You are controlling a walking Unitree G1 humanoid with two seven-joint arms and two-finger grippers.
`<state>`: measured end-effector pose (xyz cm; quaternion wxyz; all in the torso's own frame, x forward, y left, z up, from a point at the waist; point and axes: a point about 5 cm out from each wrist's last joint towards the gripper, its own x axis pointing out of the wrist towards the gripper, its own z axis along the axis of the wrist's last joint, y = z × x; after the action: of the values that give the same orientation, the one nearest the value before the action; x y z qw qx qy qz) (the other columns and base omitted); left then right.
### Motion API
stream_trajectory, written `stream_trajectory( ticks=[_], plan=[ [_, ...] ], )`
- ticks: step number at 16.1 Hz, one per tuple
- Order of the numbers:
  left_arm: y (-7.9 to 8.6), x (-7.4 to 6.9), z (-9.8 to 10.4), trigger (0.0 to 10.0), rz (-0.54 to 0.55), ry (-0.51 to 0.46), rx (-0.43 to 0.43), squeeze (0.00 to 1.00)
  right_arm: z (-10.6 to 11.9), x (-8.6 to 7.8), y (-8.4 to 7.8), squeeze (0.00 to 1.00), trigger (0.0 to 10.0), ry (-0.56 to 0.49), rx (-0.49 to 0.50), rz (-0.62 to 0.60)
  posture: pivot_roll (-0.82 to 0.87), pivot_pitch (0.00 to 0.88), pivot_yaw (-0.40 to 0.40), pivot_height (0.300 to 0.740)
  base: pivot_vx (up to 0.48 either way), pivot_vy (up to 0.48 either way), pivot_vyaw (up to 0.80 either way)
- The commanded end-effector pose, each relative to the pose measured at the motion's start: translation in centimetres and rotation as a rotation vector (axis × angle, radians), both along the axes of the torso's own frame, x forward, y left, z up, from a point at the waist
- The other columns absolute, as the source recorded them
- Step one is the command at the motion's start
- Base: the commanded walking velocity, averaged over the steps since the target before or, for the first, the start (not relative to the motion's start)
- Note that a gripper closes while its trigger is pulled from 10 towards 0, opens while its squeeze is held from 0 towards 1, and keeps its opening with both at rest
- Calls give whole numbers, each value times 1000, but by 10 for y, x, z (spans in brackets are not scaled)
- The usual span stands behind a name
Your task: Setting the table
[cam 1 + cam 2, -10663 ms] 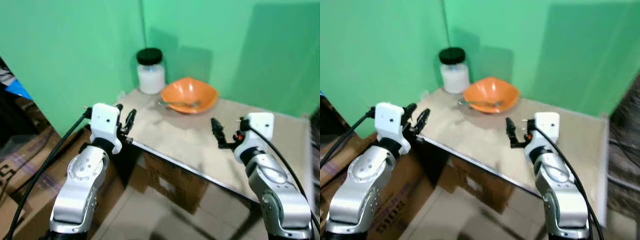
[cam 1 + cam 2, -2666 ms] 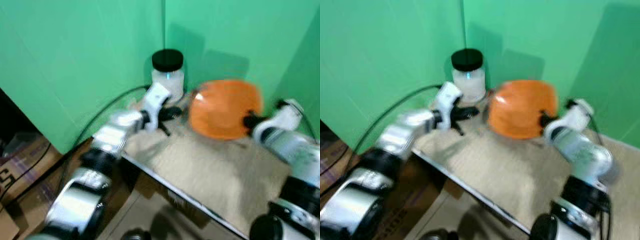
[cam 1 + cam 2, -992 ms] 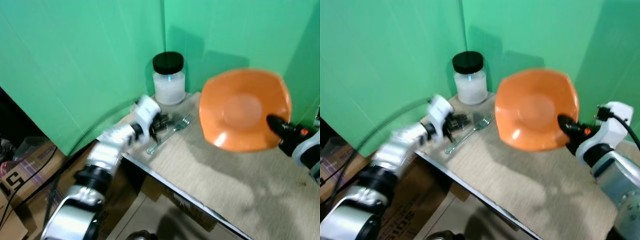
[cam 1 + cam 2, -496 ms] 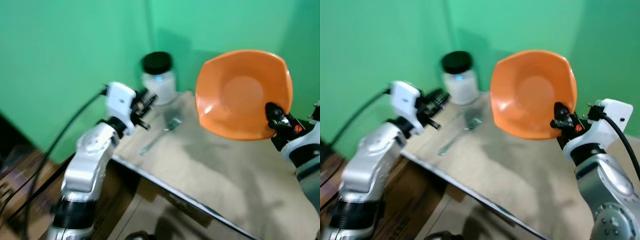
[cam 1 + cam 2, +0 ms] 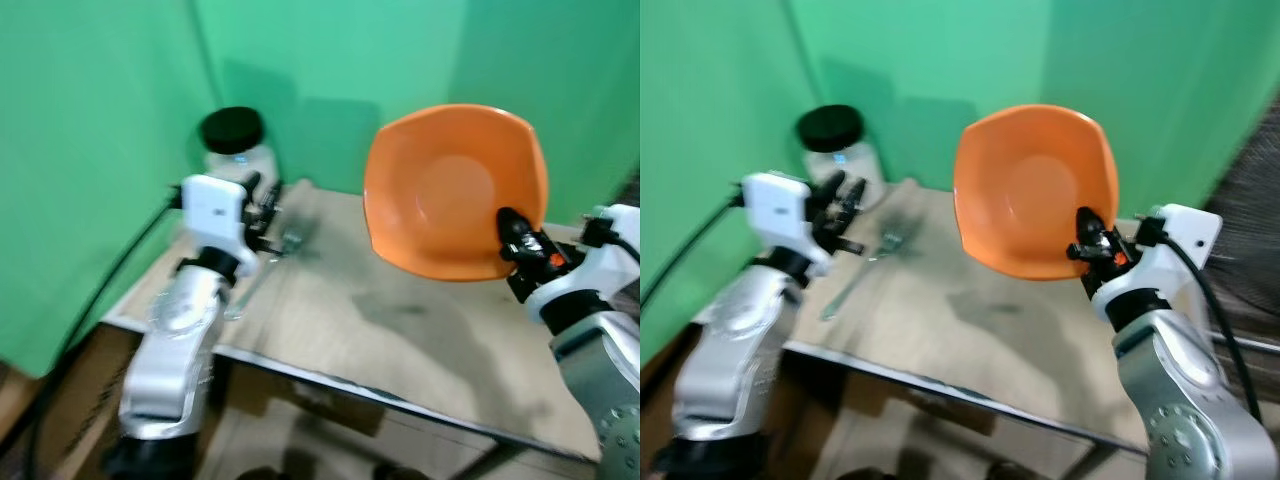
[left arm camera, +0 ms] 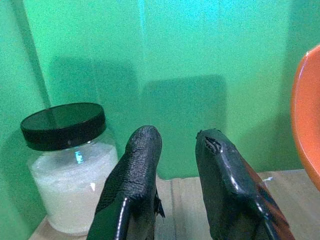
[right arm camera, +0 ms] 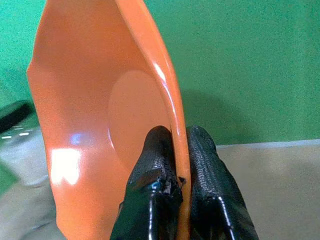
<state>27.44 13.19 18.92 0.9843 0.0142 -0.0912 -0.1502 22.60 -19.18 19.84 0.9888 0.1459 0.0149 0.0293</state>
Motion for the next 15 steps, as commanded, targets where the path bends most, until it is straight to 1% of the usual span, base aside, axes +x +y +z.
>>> stream_trajectory(
  ticks=[1,2,4,5,6,7,8,9,10,13,14,15],
  plan=[
    [4,-3,-2,10000,-16,19,14,0,4,2,-1,0,10000,-46,-31,-15,42,0,32,740,0,0,-800],
    [7,-6,-8,10000,12,34,65,0,3,6,1,0,10000,-33,-23,17,52,0,13,740,0,0,-800],
    [10,-11,-17,10000,73,71,75,0,-2,10,4,0,10000,9,-34,41,77,0,-24,740,0,0,-800],
    [11,-15,-16,10000,92,76,71,0,-7,13,4,0,10000,42,-16,15,90,0,-36,740,0,0,-800],
    [12,-16,-15,10000,95,80,71,0,-8,14,5,0,10000,46,-18,13,95,0,-38,740,0,0,-800],
    [12,-16,-14,10000,95,87,69,0,-10,16,8,0,10000,49,-53,20,98,0,-35,740,0,251,-800],
    [11,-15,-15,10000,82,90,77,0,-13,17,8,0,10000,60,-46,11,100,0,-27,740,0,480,-800],
    [10,-15,-12,10000,85,74,76,0,-14,16,9,0,10000,66,-47,3,95,0,-16,740,0,480,-800],
    [12,-13,-10,10000,99,69,78,0,-15,15,10,0,10000,69,-44,-9,83,0,-1,740,0,0,-800],
    [10,-9,-7,10000,78,70,80,0,-14,12,11,0,10000,68,-37,-27,69,0,20,740,0,-480,-800],
    [9,-9,-8,10000,70,76,80,0,-15,12,11,0,10000,69,-38,-31,67,0,23,740,0,-281,-800],
    [8,-8,-9,10000,52,88,73,0,-15,11,10,0,10000,70,-39,-38,61,0,30,740,0,480,-800]
  ],
)
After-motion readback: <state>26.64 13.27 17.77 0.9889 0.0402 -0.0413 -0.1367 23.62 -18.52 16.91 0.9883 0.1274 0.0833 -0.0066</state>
